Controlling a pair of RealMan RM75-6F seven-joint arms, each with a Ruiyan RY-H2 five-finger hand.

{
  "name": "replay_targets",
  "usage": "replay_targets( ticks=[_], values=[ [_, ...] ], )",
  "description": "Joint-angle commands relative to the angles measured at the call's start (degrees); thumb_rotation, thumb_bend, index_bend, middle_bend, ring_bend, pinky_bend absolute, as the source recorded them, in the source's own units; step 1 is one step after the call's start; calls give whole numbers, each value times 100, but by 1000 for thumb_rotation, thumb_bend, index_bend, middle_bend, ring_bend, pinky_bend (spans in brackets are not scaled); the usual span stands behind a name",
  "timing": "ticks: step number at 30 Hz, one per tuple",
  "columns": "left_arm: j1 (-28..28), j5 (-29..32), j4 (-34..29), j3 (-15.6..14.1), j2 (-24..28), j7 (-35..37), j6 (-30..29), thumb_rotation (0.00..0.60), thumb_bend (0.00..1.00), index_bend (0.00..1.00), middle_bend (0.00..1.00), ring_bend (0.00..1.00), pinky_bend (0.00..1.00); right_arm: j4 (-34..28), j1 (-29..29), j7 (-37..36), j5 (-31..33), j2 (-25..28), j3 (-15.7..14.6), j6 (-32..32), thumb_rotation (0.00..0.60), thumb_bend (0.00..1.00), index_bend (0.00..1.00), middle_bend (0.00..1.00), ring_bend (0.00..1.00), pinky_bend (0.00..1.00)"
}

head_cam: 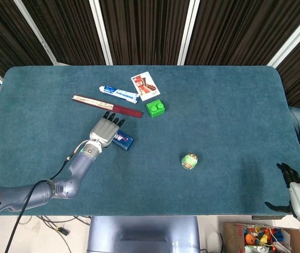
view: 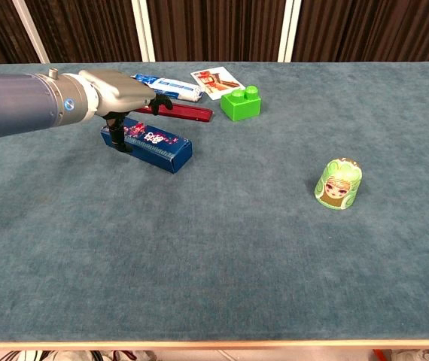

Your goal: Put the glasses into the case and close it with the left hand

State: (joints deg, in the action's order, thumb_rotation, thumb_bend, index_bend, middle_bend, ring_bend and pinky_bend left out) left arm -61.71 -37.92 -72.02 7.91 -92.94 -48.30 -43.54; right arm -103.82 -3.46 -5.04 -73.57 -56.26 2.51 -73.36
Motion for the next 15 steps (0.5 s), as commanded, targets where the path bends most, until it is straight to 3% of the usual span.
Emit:
replay_targets(
  ticks=[1, 15],
  values=[
    [-21, -45, 118, -48, -97, 62, -23, 600, 266, 92, 190, 0, 0, -2, -3, -5, 3, 4, -2, 10, 600, 115, 0, 0, 0, 169],
    [-41, -88, 254, -172, -189, 218, -83, 600, 355, 144, 315, 0, 0, -22, -23, -38, 19, 42, -15, 83, 600, 116, 0, 0, 0, 169]
  ],
)
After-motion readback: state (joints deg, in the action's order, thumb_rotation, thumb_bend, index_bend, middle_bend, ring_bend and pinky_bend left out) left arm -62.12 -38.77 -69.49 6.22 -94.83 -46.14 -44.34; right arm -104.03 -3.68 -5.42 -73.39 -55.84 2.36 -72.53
